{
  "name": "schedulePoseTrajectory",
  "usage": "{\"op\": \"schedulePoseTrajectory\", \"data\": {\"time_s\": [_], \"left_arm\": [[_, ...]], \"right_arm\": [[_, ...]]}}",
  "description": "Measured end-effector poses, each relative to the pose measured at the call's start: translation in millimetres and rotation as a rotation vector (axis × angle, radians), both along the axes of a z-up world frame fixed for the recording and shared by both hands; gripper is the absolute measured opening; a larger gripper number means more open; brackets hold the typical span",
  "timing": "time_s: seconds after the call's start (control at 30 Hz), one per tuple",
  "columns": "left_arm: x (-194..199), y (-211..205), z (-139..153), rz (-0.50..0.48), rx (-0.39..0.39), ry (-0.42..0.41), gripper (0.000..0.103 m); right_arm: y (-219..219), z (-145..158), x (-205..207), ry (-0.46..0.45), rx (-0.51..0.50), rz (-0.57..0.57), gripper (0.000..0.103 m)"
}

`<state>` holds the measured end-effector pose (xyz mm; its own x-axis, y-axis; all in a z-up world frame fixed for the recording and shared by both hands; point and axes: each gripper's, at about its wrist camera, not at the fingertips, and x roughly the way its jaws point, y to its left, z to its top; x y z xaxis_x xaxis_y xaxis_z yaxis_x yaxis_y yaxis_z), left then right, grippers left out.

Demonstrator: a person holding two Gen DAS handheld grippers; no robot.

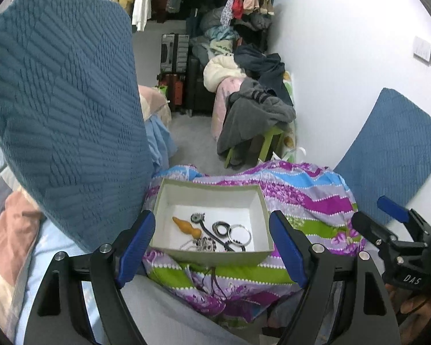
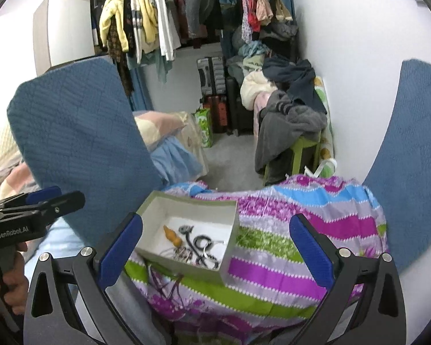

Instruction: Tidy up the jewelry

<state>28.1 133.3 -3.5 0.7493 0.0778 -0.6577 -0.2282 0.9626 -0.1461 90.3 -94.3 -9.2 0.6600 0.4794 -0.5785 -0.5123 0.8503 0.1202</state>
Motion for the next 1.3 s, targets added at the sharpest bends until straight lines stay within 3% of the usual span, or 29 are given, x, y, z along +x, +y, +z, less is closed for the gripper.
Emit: {"op": "schedulePoseTrajectory", "data": {"time_s": [0.13, 0.53, 1.3], "left_arm": [[-4.1, -5.5, -8.5, -0.004, 0.006, 0.016, 0.082], [-10.0, -6.4, -28.5, 0.01, 0.006, 0.063, 0.082], [-9.2, -12.4, -26.6, 0.005, 0.003, 0.058, 0.082]], "right_arm": [[1.0, -12.3, -2.7, 0.037, -0.018, -0.009, 0.103], [-5.0, -24.8, -12.1, 0.034, -0.046, -0.049, 0.103], [-9.3, -35.4, -13.5, 0.047, -0.082, -0.076, 0.103]]}}
